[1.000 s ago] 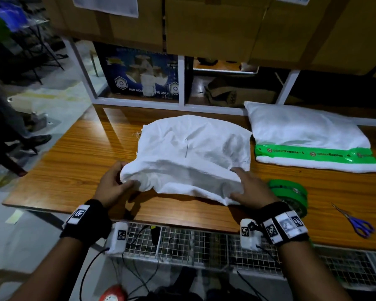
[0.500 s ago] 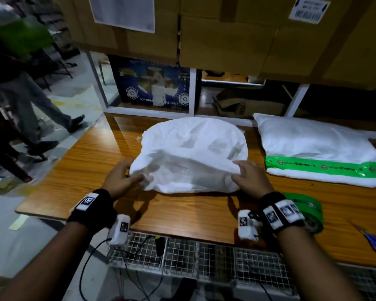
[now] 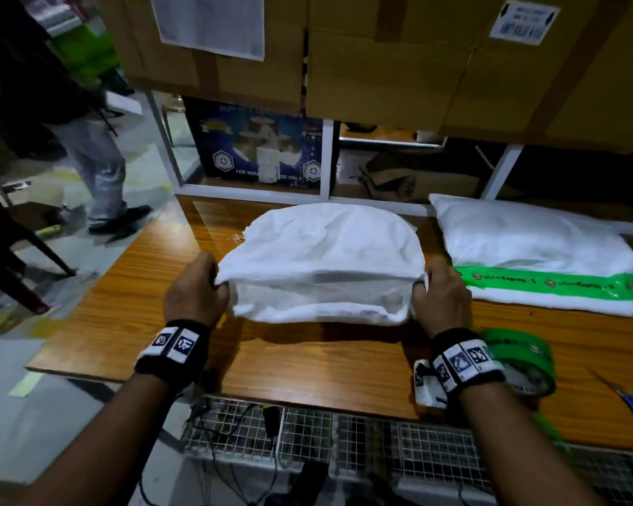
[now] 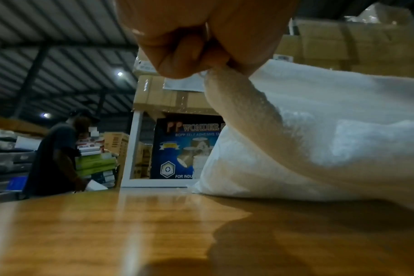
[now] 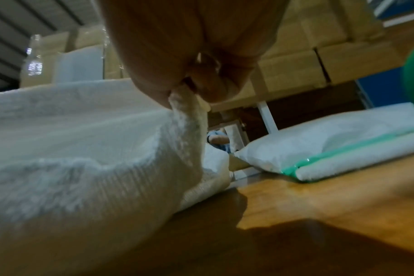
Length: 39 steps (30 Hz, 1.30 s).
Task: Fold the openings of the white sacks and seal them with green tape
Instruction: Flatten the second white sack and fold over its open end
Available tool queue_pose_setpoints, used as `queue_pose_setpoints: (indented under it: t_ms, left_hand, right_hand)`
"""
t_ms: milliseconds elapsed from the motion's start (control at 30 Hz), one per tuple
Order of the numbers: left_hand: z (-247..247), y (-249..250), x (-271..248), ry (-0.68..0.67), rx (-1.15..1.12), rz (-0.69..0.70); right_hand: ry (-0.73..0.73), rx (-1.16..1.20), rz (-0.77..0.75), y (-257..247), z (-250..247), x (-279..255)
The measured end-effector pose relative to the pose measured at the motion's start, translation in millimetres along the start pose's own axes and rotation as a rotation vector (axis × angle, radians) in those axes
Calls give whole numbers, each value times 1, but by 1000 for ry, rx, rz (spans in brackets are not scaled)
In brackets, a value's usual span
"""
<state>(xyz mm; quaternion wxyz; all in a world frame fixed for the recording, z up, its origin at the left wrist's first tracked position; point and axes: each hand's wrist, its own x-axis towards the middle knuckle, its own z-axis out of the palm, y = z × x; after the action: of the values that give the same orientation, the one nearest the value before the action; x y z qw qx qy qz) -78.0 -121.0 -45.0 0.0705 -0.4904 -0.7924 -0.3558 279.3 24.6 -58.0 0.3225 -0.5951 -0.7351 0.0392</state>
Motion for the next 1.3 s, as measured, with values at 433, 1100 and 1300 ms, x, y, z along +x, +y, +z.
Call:
queue_pose_setpoints:
  t_ms: [433,1100,1300]
  left_hand:
    - [-39,-54,-17,-703,-1045,-264]
    - [-34,-30,-49,-76,-772,-266]
    - [-43,-16,-59,-113,-166,-139]
  right_hand:
    - [-354,361,8,36,-41,-3]
    - [-161,365,155,32,-60,-22]
    - [-455,-84,-38,32,-71,-27]
